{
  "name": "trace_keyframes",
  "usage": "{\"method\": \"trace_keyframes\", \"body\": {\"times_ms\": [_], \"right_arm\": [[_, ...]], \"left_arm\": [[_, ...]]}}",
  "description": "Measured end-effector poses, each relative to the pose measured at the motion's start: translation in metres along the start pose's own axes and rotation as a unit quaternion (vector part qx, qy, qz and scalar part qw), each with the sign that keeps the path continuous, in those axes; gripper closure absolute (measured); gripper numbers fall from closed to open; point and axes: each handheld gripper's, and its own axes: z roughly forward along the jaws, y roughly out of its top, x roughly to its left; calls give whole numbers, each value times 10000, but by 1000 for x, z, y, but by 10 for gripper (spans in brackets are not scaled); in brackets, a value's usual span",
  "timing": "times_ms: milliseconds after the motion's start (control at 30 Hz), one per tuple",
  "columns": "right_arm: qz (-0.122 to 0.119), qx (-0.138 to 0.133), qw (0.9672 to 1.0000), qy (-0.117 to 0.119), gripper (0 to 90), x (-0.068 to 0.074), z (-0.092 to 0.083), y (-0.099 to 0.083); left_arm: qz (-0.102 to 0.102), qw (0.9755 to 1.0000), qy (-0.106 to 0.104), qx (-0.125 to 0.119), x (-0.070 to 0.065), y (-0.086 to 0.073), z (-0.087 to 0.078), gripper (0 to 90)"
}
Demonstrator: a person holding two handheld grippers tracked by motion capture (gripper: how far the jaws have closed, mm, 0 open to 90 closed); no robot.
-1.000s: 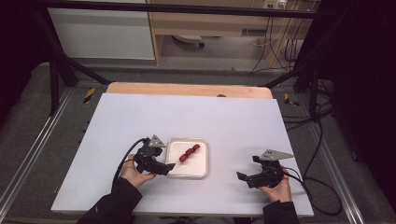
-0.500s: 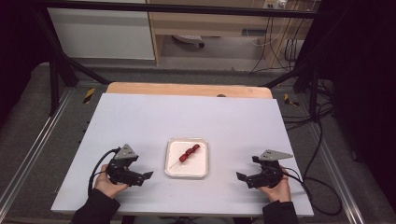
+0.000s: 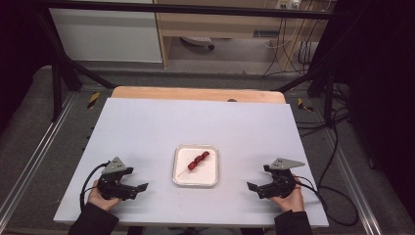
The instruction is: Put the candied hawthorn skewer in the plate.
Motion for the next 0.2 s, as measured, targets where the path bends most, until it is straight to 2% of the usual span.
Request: {"method": "trace_keyframes", "body": {"times_ms": [200], "right_arm": [[9, 52, 10000, -9, 1, 0, 1, 0]], "left_arm": [[52, 10000, -1, 37, -1, 0, 1, 116]]}}
